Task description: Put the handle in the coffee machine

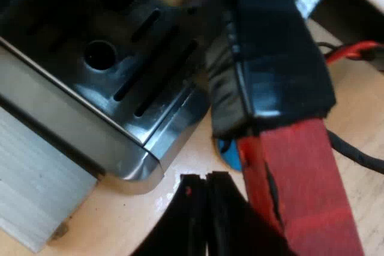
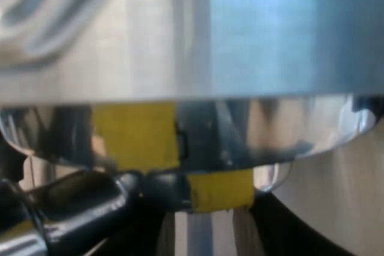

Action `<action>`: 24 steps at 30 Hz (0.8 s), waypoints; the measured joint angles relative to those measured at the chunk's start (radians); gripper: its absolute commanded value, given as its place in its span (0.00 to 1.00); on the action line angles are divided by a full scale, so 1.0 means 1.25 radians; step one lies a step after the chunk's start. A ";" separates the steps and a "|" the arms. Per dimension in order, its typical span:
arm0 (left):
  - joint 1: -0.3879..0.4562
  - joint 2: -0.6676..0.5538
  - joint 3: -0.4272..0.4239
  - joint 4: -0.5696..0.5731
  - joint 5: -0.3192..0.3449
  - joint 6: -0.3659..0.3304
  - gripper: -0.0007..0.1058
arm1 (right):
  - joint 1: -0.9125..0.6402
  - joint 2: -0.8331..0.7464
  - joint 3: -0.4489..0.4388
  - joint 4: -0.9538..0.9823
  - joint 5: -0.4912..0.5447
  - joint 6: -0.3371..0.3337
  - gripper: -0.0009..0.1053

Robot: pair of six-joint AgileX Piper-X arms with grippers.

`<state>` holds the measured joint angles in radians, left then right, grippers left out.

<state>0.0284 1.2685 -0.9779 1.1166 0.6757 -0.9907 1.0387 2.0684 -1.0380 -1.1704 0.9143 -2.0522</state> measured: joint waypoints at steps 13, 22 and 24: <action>-0.107 -0.022 0.027 -0.053 -0.079 -0.111 0.01 | 0.023 -0.082 0.045 0.098 0.038 -0.035 0.27; -0.109 -0.022 0.027 -0.059 -0.081 -0.122 0.01 | 0.059 -0.186 0.149 0.073 0.067 -0.027 0.27; -0.109 -0.022 0.027 -0.059 -0.081 -0.132 0.01 | 0.074 -0.215 0.180 0.043 0.065 -0.019 0.27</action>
<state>-0.1078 1.2409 -0.9438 1.0434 0.5740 -1.1558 1.1316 1.7995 -0.8127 -1.1170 0.9953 -2.0754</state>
